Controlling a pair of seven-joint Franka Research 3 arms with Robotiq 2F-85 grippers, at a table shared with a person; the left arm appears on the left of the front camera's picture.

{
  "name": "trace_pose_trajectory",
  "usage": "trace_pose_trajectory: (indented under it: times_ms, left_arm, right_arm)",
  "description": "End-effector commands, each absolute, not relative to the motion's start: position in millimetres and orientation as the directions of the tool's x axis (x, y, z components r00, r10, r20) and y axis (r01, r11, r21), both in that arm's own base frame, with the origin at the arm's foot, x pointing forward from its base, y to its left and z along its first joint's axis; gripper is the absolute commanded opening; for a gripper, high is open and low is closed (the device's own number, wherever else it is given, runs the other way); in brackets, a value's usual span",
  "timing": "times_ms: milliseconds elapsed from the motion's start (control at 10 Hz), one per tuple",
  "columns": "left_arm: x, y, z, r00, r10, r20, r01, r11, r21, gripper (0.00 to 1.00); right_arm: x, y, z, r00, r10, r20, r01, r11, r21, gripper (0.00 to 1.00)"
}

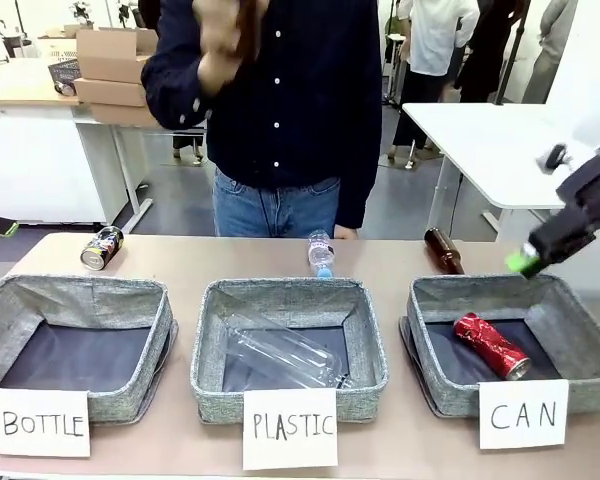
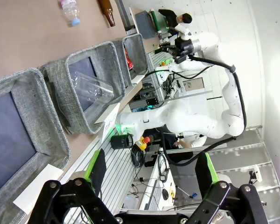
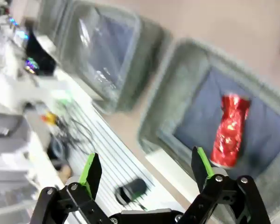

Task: Sort the can waste into the basket.
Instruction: Pick up the can waste from the table and place it in the right Fabric basket.

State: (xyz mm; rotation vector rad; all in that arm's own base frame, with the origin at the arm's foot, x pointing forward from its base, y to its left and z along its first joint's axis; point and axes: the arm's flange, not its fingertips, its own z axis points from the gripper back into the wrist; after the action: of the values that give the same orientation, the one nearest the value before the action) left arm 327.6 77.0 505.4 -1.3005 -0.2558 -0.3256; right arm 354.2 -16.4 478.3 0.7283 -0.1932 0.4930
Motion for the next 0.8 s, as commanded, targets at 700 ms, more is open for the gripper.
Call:
trace_pose_trajectory:
  times_ms: [700]
  left_arm:
    - [329,76,508,0.918,-0.087,0.386,0.396,0.208,-0.895,1.0]
  right_arm:
    - [352,-35,542,0.927,-0.091,0.363,-0.328,0.264,0.907,1.0]
